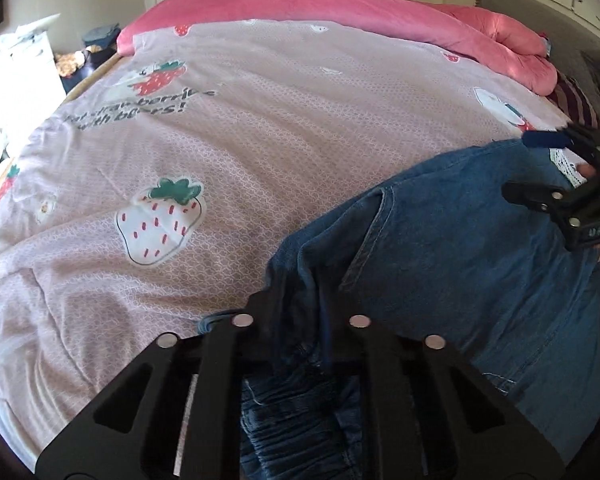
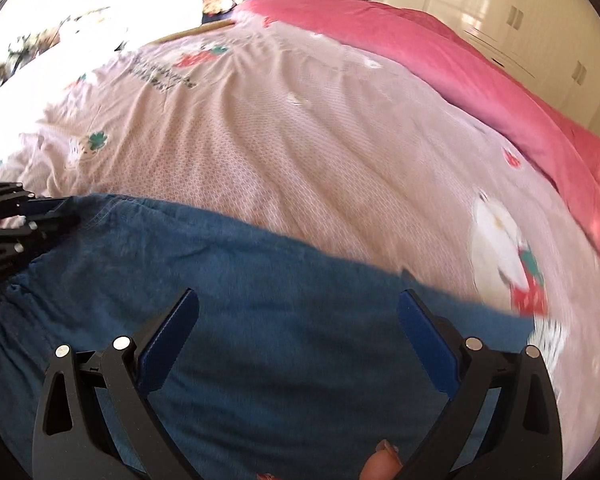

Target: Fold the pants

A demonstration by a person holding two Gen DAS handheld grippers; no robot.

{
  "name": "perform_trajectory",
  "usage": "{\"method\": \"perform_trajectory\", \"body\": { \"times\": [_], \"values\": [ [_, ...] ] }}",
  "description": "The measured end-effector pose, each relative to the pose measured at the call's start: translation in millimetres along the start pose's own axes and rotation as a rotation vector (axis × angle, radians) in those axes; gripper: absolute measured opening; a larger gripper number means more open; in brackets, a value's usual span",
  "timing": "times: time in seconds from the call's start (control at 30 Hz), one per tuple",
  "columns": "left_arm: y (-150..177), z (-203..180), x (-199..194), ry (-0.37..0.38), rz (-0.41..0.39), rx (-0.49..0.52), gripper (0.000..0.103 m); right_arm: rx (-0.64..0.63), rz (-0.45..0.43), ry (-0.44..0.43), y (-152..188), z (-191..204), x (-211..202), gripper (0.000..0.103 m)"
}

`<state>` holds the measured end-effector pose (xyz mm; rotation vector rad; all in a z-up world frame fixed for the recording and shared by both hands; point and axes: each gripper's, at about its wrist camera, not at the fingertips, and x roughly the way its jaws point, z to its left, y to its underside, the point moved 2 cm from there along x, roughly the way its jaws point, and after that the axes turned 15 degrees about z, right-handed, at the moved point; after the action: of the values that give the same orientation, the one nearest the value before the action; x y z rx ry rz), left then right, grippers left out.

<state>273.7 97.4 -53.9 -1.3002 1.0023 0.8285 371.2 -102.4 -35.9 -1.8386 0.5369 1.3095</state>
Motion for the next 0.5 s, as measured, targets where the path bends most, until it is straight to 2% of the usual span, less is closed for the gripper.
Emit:
{"method": "perform_trajectory", "body": {
  "times": [0.1,0.23,0.33,0.37,0.4,0.43,0.47,0.5],
  "values": [
    [2,4,-8,0.023,-0.040,-0.012,0.001,-0.061,0.017,0.041,-13,8,7,0.099],
    [5,7,-27,0.052,-0.121,-0.022,0.001,-0.132,0.025,0.036,-27,17,12,0.099],
    [8,9,-42,0.080,-0.181,-0.033,0.001,-0.196,0.033,0.096,-34,26,17,0.098],
    [9,9,-46,0.085,-0.199,-0.030,0.001,-0.214,0.030,0.114,-34,29,18,0.094],
    [10,9,-49,0.092,-0.207,-0.028,0.001,-0.238,0.024,0.120,-34,33,17,0.085],
    [11,8,-50,0.102,-0.212,-0.026,0.001,-0.257,0.023,0.088,-33,37,15,0.060],
    [13,7,-52,0.106,-0.216,-0.025,0.001,-0.265,0.028,0.048,-30,41,13,0.039],
    [14,6,-52,0.098,-0.216,-0.019,0.001,-0.271,0.029,0.038,-28,44,12,0.030]
  ]
}}
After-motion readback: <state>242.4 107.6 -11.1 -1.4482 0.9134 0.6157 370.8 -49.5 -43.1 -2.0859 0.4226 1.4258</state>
